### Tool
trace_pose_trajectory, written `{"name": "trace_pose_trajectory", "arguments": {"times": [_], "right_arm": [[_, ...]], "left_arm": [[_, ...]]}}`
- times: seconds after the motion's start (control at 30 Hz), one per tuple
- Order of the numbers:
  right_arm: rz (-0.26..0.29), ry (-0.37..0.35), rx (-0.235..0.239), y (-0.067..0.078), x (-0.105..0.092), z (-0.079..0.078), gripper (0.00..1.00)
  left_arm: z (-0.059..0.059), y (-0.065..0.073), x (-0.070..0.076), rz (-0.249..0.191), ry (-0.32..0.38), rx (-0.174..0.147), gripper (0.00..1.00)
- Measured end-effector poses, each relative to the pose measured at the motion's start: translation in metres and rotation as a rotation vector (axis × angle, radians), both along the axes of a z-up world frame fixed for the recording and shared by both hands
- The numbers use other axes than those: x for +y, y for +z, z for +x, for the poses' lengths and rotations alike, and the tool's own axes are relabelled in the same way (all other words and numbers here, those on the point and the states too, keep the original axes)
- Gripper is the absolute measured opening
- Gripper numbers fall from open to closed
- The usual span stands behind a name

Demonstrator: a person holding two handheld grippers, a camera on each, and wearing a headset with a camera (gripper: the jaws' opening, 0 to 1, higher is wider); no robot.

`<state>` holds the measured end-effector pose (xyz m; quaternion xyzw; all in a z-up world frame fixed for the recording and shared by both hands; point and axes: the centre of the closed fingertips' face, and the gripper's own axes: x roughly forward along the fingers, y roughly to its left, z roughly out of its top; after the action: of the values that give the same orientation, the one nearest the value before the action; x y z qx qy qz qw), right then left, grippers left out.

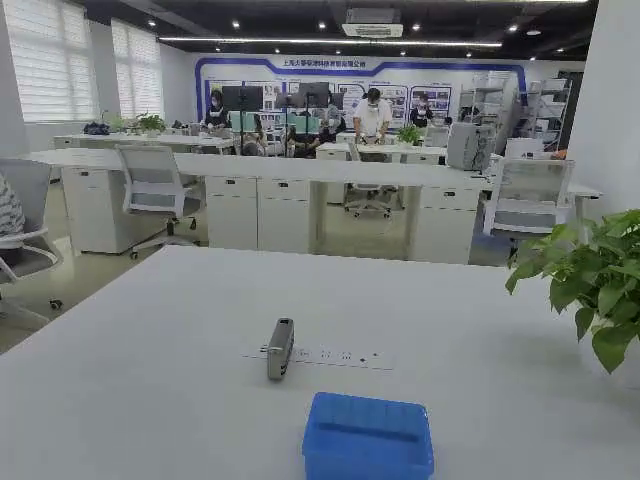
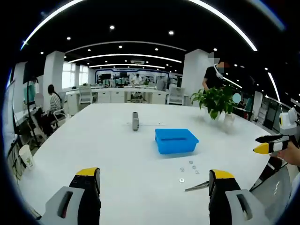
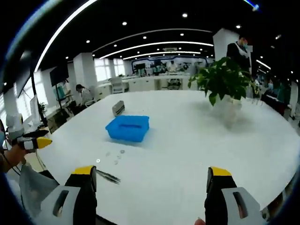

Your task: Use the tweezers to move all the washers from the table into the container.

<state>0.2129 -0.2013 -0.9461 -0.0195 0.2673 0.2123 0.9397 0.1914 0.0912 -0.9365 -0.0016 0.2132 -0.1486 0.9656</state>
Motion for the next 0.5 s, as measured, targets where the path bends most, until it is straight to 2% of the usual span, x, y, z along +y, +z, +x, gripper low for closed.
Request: {"name": "trace_pose_trajectory", "arguments": {"times": [0.13, 0.5], "right_arm": [[-0.007, 0.013, 0.011, -0.0041, 0.0031, -0.0009, 0.96], [-0.007, 0.018, 0.028, -0.0100, 0.0019, 0.0007, 0.95]], "left_arm": [[-0.0013, -0.0004, -0.0032, 0.000, -0.013, 0.004, 0.99], [-0.0033, -0.0081, 0.0016, 0.011, 0.007, 0.035, 0.99]]}}
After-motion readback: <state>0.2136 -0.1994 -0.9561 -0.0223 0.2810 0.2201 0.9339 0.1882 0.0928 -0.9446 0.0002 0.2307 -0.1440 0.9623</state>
